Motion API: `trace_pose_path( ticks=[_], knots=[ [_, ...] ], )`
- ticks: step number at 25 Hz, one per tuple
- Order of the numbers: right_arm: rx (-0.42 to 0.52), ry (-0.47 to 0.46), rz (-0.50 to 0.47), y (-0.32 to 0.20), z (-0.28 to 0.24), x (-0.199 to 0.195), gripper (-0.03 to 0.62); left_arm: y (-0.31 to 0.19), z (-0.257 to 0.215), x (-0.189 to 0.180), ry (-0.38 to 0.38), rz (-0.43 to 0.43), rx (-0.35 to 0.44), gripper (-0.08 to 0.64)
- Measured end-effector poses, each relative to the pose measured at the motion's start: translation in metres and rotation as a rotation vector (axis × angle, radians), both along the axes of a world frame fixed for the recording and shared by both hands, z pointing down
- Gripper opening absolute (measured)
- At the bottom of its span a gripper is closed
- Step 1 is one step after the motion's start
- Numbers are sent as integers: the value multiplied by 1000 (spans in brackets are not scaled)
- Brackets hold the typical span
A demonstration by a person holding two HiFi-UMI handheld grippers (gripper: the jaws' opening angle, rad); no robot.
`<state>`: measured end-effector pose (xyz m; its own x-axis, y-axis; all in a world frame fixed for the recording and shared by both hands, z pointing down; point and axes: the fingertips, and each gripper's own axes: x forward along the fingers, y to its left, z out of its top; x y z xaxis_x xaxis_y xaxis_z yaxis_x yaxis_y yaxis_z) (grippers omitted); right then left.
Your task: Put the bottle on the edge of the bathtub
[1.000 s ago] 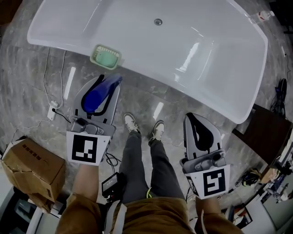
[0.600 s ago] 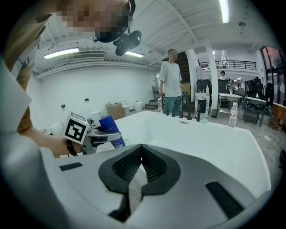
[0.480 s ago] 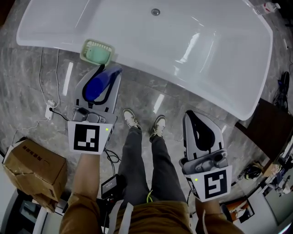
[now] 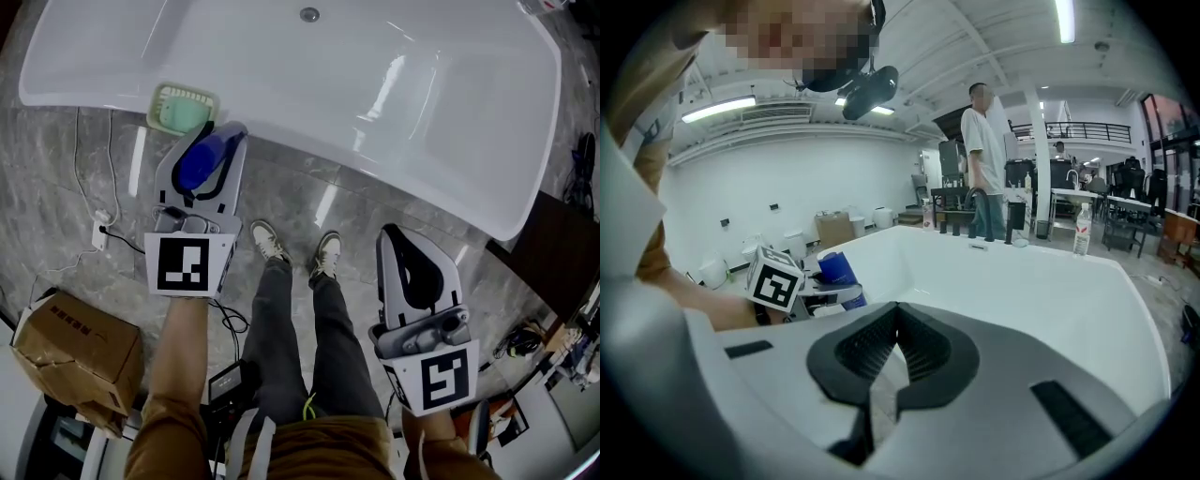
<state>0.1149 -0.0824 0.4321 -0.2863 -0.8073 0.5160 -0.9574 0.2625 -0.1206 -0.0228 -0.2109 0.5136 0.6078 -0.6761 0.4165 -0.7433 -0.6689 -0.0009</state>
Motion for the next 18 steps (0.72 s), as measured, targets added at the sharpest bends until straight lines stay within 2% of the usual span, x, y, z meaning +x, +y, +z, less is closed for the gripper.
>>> trace_pose_path(
  ticks=[13, 18],
  knots=[
    [-12, -7, 28, 3, 10, 9, 5, -8, 16, 15, -26, 13, -17, 162],
    [-17, -14, 39, 2, 11, 13, 5, -15, 16, 18, -20, 18, 3, 161]
  ],
)
